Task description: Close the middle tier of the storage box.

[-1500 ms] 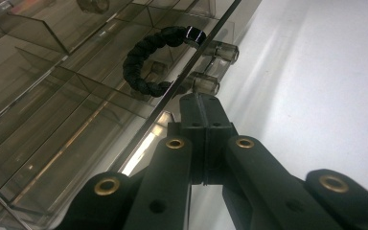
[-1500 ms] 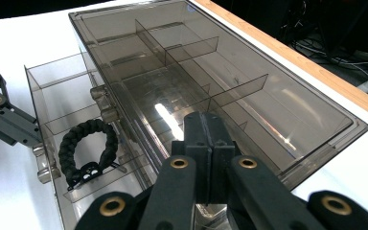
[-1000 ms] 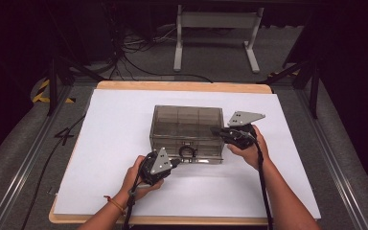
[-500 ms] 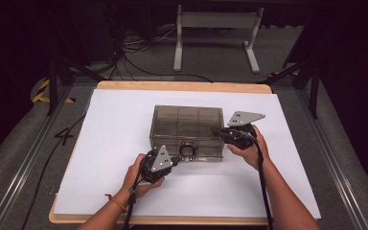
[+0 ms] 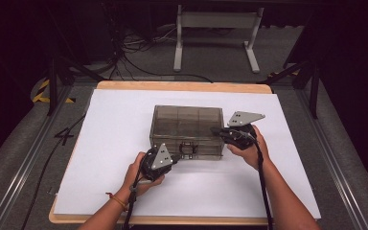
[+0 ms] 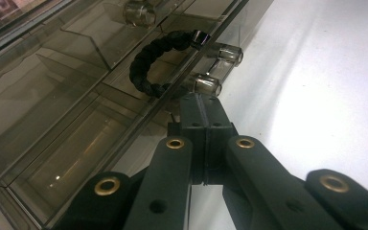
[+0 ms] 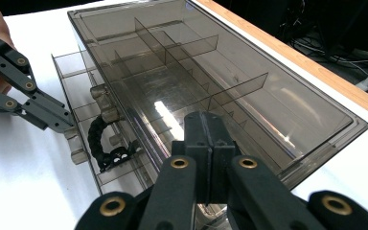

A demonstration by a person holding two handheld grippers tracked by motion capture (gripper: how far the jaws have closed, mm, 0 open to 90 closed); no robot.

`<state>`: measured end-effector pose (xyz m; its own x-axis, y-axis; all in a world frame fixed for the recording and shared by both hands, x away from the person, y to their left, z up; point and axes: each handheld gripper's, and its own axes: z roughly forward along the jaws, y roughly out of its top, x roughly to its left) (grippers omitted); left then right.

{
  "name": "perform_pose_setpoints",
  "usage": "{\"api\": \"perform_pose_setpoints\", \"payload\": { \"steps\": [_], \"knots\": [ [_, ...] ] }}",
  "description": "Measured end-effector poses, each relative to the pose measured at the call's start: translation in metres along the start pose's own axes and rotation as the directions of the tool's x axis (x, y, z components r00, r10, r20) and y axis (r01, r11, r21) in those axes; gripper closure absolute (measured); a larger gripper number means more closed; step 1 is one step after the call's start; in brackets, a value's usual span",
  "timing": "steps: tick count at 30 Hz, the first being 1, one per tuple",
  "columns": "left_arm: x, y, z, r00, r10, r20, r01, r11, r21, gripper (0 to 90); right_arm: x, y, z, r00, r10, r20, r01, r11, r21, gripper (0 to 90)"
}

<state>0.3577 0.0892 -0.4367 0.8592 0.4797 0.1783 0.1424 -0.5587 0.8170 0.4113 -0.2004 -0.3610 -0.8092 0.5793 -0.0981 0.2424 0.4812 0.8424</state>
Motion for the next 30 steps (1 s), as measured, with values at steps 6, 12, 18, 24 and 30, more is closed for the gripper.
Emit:
{"api": "perform_pose_setpoints", "payload": {
  "steps": [6,12,18,24,30],
  "knots": [
    [0.0006,0.0005,0.0011,1.0,-0.003,-0.001,0.003,1.0,0.0,89.9,0.0001,0.0001,0.0,1.0,0.0,0.0,0.0,1.0,0.001,90.0],
    [0.0018,0.0014,0.0026,1.0,-0.004,0.0,0.004,1.0,0.001,89.9,0.0002,0.0001,0.0,1.0,-0.001,0.002,0.001,1.0,0.002,90.0],
    [0.0032,0.0014,0.0033,1.0,-0.005,-0.006,0.005,1.0,-0.001,89.9,0.0004,0.0002,0.0,1.0,-0.001,0.002,0.001,1.0,0.002,90.0],
    [0.0048,0.0025,0.0045,0.9999,-0.008,-0.012,0.008,1.0,-0.001,89.9,0.0002,0.0001,0.0,1.0,0.002,0.0,-0.002,1.0,0.001,90.0],
    [0.0066,0.0046,0.0062,0.9997,-0.008,-0.023,0.008,1.0,-0.006,89.9,0.0004,0.0002,0.0001,1.0,0.002,0.001,-0.002,1.0,0.001,90.0]
  ]
}}
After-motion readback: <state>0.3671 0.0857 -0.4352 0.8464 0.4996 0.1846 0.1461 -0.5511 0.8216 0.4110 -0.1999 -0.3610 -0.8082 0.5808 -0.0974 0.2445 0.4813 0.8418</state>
